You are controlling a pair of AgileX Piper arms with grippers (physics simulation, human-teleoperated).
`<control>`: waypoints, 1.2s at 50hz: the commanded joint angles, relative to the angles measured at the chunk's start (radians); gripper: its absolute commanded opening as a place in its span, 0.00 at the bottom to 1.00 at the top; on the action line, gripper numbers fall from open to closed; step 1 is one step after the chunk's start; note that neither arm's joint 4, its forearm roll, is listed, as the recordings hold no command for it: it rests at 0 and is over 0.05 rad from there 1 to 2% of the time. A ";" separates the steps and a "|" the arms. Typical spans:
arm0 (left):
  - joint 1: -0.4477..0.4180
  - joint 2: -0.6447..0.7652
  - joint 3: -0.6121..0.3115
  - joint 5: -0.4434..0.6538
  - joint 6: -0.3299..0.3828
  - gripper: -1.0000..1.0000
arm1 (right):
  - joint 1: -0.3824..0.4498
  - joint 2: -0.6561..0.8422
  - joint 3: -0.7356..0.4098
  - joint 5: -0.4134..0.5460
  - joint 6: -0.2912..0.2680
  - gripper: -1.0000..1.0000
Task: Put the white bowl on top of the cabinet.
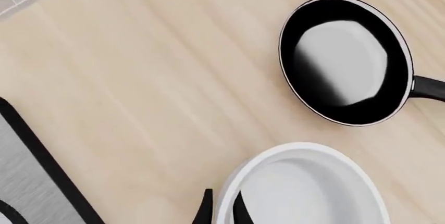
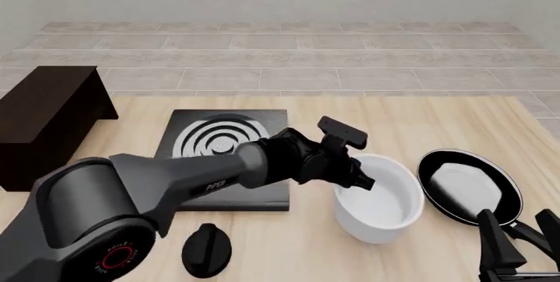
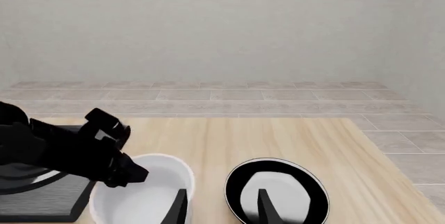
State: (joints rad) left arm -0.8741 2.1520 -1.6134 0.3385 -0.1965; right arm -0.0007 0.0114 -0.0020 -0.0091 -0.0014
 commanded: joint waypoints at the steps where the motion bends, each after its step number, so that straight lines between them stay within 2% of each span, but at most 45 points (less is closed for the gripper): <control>1: 0.011 -0.078 0.031 0.004 0.010 0.00 | 0.000 0.000 0.000 0.000 0.000 1.00; 28: 0.027 -0.259 0.141 0.034 -0.011 0.00 | 0.000 0.000 0.000 0.000 0.000 1.00; 50: 0.076 -0.392 0.193 0.086 0.015 0.00 | 0.000 0.000 0.000 0.000 0.000 1.00; 60: 0.133 -0.442 0.187 0.116 0.026 0.00 | 0.000 0.000 0.000 0.000 0.000 1.00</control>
State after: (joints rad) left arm -0.7837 1.7696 -1.4182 0.4334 -0.1856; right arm -0.0008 0.0114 -0.0020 -0.0091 -0.0015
